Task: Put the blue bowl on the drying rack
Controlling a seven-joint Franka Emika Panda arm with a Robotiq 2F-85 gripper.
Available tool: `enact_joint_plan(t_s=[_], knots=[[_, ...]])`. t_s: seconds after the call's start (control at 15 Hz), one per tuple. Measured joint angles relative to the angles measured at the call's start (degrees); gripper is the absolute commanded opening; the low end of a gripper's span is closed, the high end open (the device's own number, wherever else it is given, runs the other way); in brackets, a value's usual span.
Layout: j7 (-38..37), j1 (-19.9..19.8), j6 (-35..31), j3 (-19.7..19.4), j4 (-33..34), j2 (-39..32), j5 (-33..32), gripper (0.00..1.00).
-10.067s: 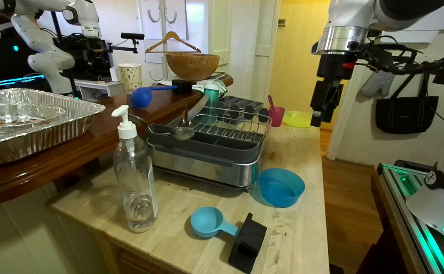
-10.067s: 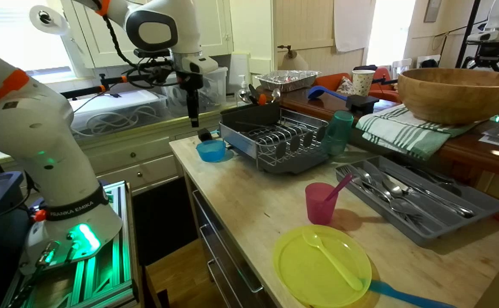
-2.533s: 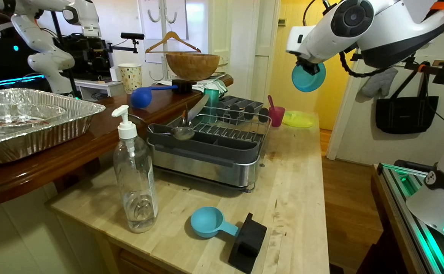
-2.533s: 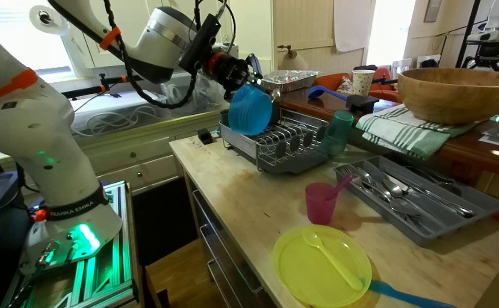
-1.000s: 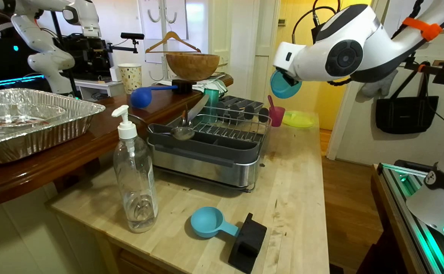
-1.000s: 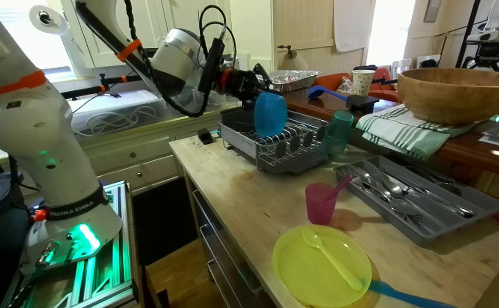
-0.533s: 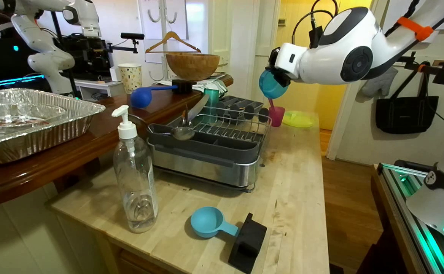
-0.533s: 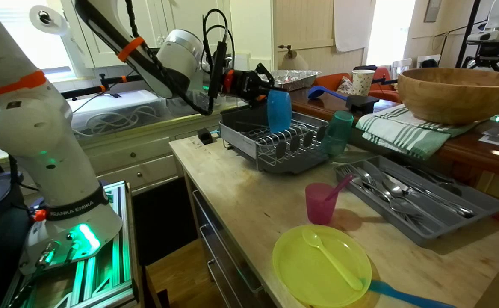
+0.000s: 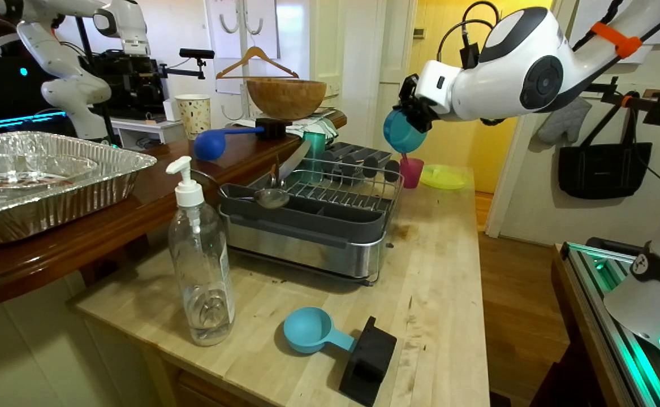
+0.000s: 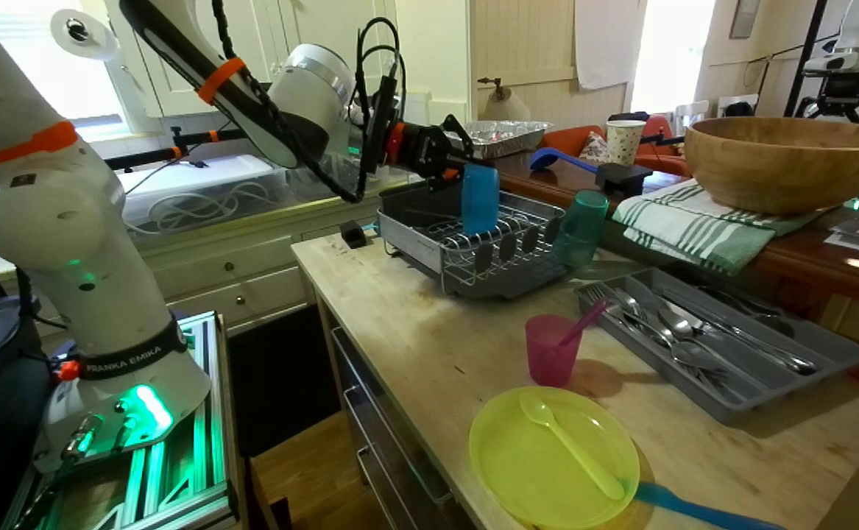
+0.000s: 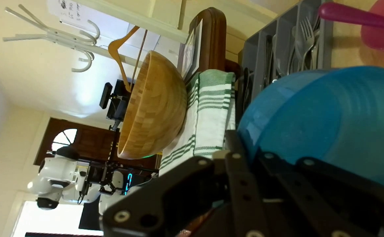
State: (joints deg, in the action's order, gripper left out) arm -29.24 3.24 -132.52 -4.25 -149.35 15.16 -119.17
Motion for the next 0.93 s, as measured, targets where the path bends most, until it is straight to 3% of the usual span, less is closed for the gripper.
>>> enact_joint_plan(t_s=[0.47, 0.93], knots=[[0.0, 0.1, 2.1, 0.8, -0.1, -0.2, -0.6, 0.01], [-4.9, 0.4, 9.2, 1.9, -2.5, -0.7, -6.8, 0.01]])
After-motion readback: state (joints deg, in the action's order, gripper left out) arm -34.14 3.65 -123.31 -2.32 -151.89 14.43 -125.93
